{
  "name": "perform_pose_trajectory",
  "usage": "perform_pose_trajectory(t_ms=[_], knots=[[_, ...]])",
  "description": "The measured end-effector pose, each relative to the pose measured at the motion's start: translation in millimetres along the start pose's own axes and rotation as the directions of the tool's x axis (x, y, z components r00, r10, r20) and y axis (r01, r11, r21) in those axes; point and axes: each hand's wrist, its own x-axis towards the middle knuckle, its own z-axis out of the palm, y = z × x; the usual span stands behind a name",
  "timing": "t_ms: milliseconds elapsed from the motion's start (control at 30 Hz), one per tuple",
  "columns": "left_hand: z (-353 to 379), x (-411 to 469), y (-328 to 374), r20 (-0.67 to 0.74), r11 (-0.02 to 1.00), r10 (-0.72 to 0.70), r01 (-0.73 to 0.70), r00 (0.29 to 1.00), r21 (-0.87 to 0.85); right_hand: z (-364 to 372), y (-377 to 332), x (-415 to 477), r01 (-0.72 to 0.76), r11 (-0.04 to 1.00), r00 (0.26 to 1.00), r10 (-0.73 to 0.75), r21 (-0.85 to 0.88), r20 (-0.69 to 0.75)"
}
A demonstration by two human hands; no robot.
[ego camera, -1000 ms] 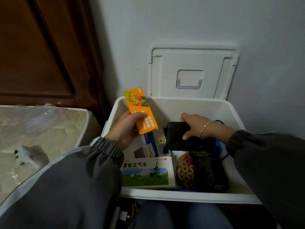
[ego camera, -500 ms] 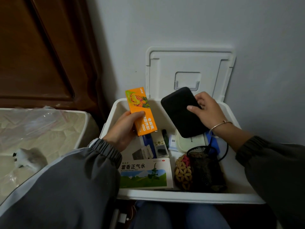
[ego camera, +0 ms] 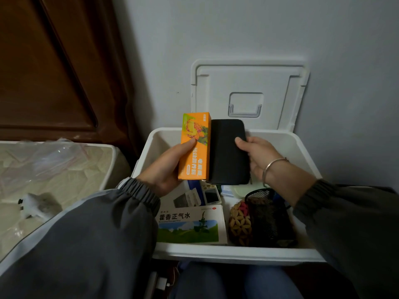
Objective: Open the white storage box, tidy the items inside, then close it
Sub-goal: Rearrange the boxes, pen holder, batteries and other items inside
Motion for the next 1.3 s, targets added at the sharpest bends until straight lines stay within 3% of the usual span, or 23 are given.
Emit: perform_pose_trajectory(t_ms=[133,333,400,433,500,533,600,700,800,900,1133,1300], knots=[[-0.4,0.0,4.5,0.033,0.999,-0.013,0.014,0.999,-0.043,25.6,1.4,-5.4,-0.057,0.998,0.995,0.054,0.038,0.088],[-7.6,-2.1,9.4,-0.032,0.998,0.066,-0.066,0.997,-0.017,28.9,-3.3,-8.1,-0.031,0.998,0.982,0.022,0.046,0.185],[-10.1,-2.0,7.8,-0.049,0.995,0.097,-0.098,0.994,-0.021,22.0,0.9,-10.9,0.026,0.981,0.987,0.005,-0.19,0.161],[-11.1,-2.0,7.3,-0.072,0.992,0.112,-0.115,0.991,-0.043,18.1,6.1,-11.7,0.102,0.901,0.987,-0.038,-0.421,0.159],[-14.5,-1.7,7.9,-0.125,0.983,0.139,-0.152,0.982,-0.107,12.1,20.7,-10.4,0.3,0.55,0.951,-0.111,-0.779,0.288],[-16.1,-1.9,9.2,-0.151,0.977,0.146,-0.167,0.978,-0.134,11.6,28.6,-10.6,0.384,0.376,0.92,-0.074,-0.843,0.385],[-17.0,-2.4,12.0,-0.2,0.972,0.14,-0.174,0.97,-0.16,14.9,44.5,-10.9,0.511,0.134,0.847,0.09,-0.849,0.524],[-14.8,-3.5,13.8,-0.233,0.971,0.135,-0.175,0.963,-0.163,24.7,63.2,-9.2,0.571,-0.026,0.787,0.303,-0.821,0.537],[-14.7,-4.1,12.9,-0.246,0.964,0.142,-0.19,0.959,-0.184,32.1,75.2,-7.7,0.556,-0.108,0.787,0.389,-0.824,0.479],[-16.2,-3.3,12.9,-0.254,0.959,0.148,-0.201,0.956,-0.197,36.1,80.2,-6.9,0.55,-0.159,0.799,0.386,-0.819,0.462],[-16.1,-3.0,14.4,-0.252,0.953,0.158,-0.214,0.955,-0.215,33.7,81.1,-8.9,0.513,-0.108,0.796,0.43,-0.852,0.425],[-17.3,-2.4,14.5,-0.252,0.949,0.166,-0.224,0.953,-0.221,40.5,80.1,-14.1,0.531,-0.186,0.771,0.509,-0.827,0.381]])
